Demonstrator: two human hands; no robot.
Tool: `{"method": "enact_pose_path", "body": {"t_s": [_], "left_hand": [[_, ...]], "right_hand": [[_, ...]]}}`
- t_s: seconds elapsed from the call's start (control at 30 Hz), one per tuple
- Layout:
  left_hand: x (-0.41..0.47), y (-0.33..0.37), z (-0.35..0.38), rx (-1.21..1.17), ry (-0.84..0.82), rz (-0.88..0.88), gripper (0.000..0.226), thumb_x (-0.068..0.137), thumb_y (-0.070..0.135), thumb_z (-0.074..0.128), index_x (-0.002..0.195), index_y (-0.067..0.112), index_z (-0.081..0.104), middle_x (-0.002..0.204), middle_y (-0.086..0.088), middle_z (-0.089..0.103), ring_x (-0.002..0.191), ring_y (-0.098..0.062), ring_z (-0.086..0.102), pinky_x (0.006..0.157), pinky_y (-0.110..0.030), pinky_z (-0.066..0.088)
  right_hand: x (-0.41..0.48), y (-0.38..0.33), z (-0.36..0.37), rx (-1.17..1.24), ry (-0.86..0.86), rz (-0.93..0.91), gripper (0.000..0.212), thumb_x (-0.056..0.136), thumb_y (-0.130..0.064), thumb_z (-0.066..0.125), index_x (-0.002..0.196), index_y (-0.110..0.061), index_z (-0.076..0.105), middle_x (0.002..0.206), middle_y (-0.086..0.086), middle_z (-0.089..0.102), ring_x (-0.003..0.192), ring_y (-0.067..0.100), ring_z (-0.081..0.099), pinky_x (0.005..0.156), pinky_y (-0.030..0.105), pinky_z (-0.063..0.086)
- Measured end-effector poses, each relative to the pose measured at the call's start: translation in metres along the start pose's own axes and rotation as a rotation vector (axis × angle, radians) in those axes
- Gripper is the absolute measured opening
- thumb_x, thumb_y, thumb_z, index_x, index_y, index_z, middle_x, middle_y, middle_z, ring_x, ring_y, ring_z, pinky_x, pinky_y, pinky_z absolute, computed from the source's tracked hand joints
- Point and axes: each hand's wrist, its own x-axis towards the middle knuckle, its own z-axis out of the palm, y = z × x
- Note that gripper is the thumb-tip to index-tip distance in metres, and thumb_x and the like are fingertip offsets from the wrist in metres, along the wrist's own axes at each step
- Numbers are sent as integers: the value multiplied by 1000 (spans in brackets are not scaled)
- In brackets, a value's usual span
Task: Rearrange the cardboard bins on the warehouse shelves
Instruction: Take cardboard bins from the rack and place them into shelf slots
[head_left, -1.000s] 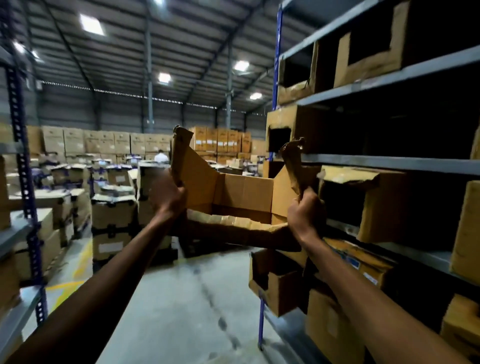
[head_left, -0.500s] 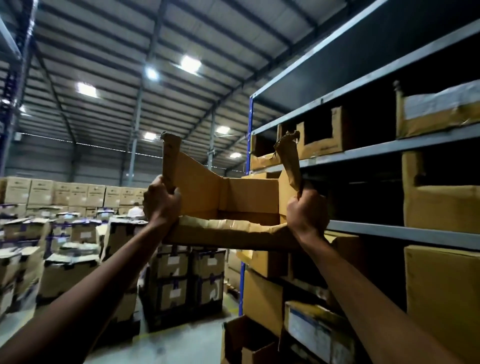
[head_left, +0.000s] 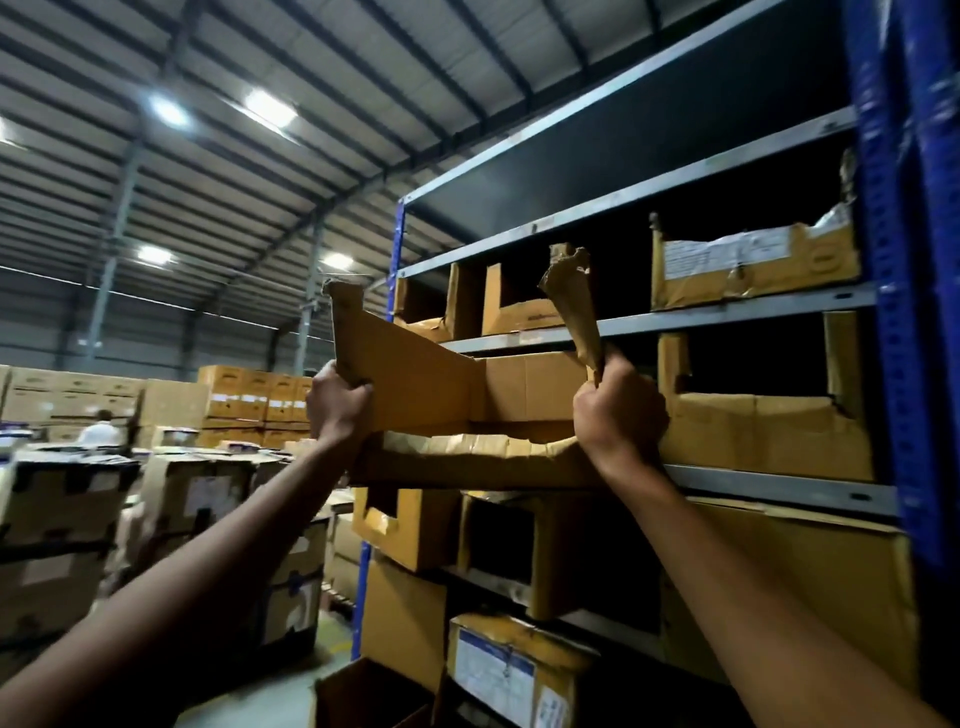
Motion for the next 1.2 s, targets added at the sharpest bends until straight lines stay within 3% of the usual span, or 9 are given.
{"method": "enact_pose_path", "body": {"t_s": [0.17,0.27,0.37,0.43,0.53,0.6,0.67,0.8,1.2], "left_hand": [[6,-17,58,-78,-56,-40,33,85,9,68,116,1,60,110,-22,66,100,-38,62,74,-35,43],[23,-26,88,-115,-97,-74,32,89,10,64,119,1,56,115,-22,64,102,-37,61,76,-37,45],[45,-29,115,-129,-121,-75,40,90,12,66,125,1,50,122,-22,61,109,-39,60,81,-38,46],[57,-34,130,-205,-123,12,51,91,22,67,132,1,44,122,-22,60,109,-40,60,77,-35,44],[77,-65,156,-387,-168,234,71,92,47,59,144,9,28,120,-17,58,102,-35,63,71,-35,51],[90,-94,174,-346,-206,444,87,89,65,48,151,13,17,147,-17,38,128,-33,47,94,-42,49],[106,-125,194,-216,-205,670,93,86,74,38,154,15,14,161,-15,11,148,-32,17,115,-48,26],[120,-174,231,-11,-201,951,88,92,72,27,154,10,22,163,-13,3,151,-30,1,119,-55,12],[182,-221,323,124,-217,959,66,93,69,22,126,30,64,163,-11,7,150,-35,-4,113,-64,19]], "right_hand": [[8,33,27,-88,-12,-43,34,94,-32,52,125,-20,58,96,10,72,87,32,69,74,41,57],[3,50,59,-17,-186,-99,77,90,-58,46,153,-30,11,119,14,63,97,30,66,86,43,55],[3,64,97,-60,-193,-258,88,95,-38,52,153,-29,-15,163,10,-1,141,30,29,105,36,31],[7,68,119,-141,-134,-356,89,94,-17,51,153,-30,-14,161,7,-16,130,31,42,86,31,53],[15,63,156,-210,-70,-368,84,91,-3,38,153,-30,-12,162,11,-12,89,20,62,52,24,53],[22,59,179,-281,2,-345,81,90,-2,40,155,-24,-4,162,13,-5,110,29,58,59,30,58],[27,56,206,-396,70,-342,77,92,-12,51,156,-15,9,163,12,-2,134,37,38,78,38,59],[24,52,248,-547,56,-381,74,90,-37,53,152,-7,25,162,13,3,143,38,24,107,51,40],[55,94,318,-706,10,-394,69,83,-5,51,150,-7,31,163,7,6,133,36,36,81,37,57]]}}
